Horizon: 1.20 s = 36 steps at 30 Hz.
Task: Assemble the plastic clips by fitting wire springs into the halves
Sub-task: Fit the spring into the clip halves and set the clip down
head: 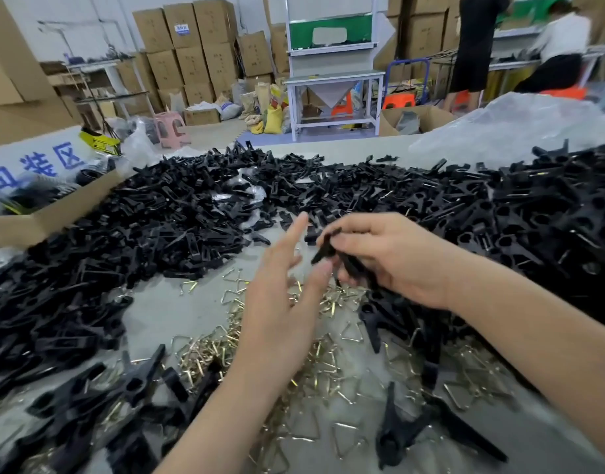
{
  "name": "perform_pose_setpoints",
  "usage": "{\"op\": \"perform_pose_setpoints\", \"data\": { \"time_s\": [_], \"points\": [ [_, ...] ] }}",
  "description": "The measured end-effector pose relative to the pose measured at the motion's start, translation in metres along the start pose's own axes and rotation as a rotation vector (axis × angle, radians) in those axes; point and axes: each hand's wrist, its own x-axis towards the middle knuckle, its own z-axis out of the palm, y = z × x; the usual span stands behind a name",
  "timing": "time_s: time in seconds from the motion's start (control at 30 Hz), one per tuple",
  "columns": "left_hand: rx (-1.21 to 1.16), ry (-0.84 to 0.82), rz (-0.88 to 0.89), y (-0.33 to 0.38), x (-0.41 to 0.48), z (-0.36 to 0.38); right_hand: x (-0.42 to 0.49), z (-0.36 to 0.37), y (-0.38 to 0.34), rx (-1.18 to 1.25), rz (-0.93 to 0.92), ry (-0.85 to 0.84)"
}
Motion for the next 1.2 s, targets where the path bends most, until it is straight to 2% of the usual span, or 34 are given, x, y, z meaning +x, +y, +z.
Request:
{"op": "perform_pose_setpoints", "data": {
  "time_s": [0.07,0.23,0.4,0.57,0.77,0.87,1.07,1.2],
  "points": [
    [-0.103,-0.098,0.012,0.003,-0.005,0.008,-0.032,0.000,0.013,0.063,0.037,-0.018],
    [-0.213,-0.273,-0.021,0.012,-0.023,0.030,-0.088,-0.001,0.040,0.168,0.056,0.186],
    [-0.197,-0.179,-0.086,0.015,-0.025,0.028,-0.095,-0.011,0.042,0.245,-0.043,0.413],
    [-0.270,-0.206,-0.195,0.017,-0.021,0.023,-0.096,-0.014,0.038,0.375,-0.064,0.396],
    [-0.438,-0.257,-0.264,0.014,-0.023,0.028,-0.099,-0.011,0.035,0.329,-0.116,0.371],
    [-0.412,-0.278,-0.232,0.014,-0.024,0.028,-0.100,-0.012,0.034,0.238,-0.138,0.376],
    [-0.407,-0.328,-0.161,0.017,-0.026,0.028,-0.100,-0.010,0.037,0.295,-0.199,0.387],
    [-0.424,-0.318,-0.163,0.018,-0.026,0.027,-0.100,-0.006,0.033,0.097,-0.286,0.379]
  ]
}}
